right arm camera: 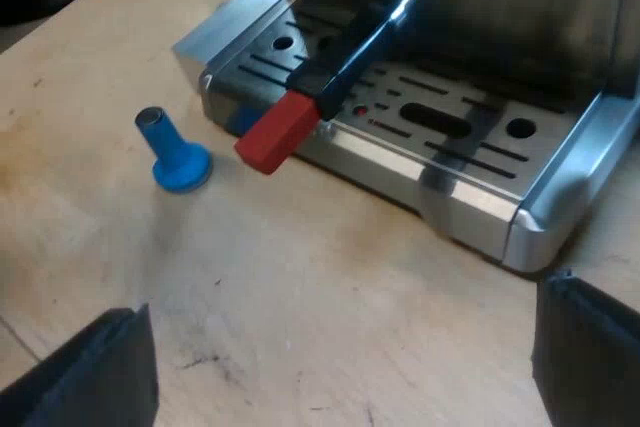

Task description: Grind coffee beans and then tamp

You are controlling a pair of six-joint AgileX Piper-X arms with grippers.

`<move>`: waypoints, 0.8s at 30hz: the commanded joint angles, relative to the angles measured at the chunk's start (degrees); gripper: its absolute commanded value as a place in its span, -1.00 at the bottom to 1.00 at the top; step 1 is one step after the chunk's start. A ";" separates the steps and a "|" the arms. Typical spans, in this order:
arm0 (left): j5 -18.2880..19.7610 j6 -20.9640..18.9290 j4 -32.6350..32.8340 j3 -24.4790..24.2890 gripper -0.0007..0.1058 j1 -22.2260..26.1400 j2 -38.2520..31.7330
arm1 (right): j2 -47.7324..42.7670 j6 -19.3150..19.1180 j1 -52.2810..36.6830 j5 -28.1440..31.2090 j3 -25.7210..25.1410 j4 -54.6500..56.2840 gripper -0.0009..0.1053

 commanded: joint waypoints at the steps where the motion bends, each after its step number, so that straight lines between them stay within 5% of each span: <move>1: 1.88 0.48 -1.11 -0.30 0.61 -1.03 0.78 | 1.84 -0.34 2.07 -1.82 -0.59 -0.93 0.46; 2: 4.90 2.52 -1.68 -0.30 0.61 -3.27 2.72 | 2.42 -0.34 2.89 -1.81 -0.59 -0.93 0.46; 7: 6.59 3.24 -2.73 -0.30 0.61 -6.23 5.27 | 4.68 -0.34 7.53 -1.29 -0.59 -1.22 0.46; 19: 12.08 4.52 -9.22 2.47 0.61 -6.51 9.13 | 5.64 0.12 17.04 4.50 -0.45 -1.89 0.46; 24: 13.75 4.52 -9.62 4.85 0.61 -6.51 9.13 | 5.64 3.97 19.44 5.42 -0.45 -1.89 0.46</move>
